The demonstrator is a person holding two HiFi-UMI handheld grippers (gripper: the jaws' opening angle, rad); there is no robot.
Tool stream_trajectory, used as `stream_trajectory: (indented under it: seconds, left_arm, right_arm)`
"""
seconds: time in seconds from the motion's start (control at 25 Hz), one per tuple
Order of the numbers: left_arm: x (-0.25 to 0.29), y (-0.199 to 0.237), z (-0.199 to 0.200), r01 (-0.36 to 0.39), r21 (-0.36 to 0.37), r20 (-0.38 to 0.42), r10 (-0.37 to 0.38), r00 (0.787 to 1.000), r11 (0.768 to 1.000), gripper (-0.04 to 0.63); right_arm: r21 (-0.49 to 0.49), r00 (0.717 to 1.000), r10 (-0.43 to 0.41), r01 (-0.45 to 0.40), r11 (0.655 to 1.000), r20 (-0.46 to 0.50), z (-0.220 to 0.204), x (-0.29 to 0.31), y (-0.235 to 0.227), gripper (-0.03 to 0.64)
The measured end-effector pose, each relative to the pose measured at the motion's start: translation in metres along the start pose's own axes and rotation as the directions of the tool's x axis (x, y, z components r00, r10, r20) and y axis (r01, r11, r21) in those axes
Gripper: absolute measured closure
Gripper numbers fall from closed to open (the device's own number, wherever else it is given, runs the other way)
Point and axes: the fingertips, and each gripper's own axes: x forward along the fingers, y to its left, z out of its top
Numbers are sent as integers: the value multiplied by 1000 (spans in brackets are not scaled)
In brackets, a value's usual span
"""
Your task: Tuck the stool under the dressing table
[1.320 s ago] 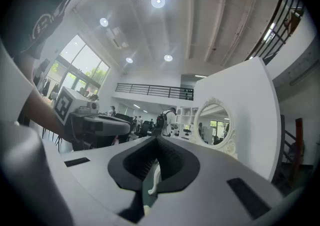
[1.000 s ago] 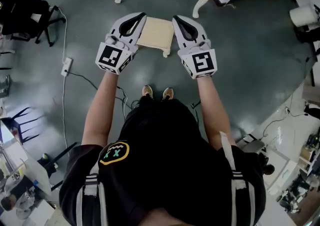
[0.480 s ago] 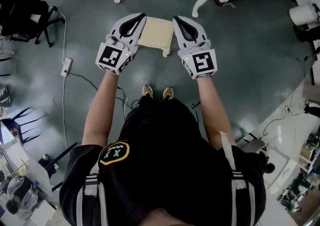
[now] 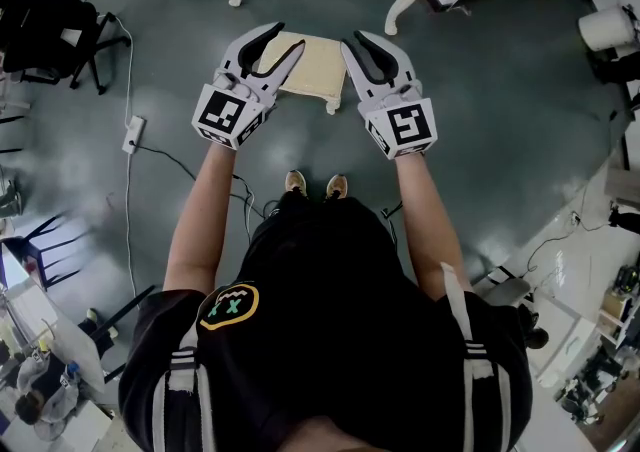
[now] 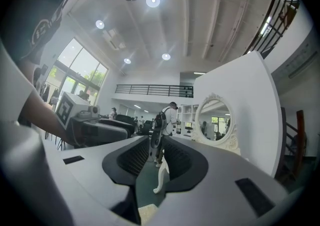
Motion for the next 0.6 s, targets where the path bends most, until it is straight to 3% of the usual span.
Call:
stream_trajectory:
  seconds: [0.12, 0.36, 0.48, 0.6]
  left_arm:
    - [0, -2, -2, 14, 1, -5, -14, 1000, 1000, 352]
    - [-5, 2, -1, 0, 0, 23, -1, 1000, 1000, 167]
    - [-8, 6, -1, -19, 13, 39, 19, 999, 1000, 124]
    - [-10, 5, -3, -22, 20, 35, 21, 999, 1000, 93]
  right_arm:
    - [21, 1000, 23, -23, 1000, -15, -3, 2, 3, 386]
    - [41, 998, 55, -54, 998, -19, -5, 5, 9, 101]
    - [45, 998, 55, -54, 998, -24, -9, 7, 9, 23]
    - [43, 998, 50, -49, 998, -31, -12, 6, 8, 18]
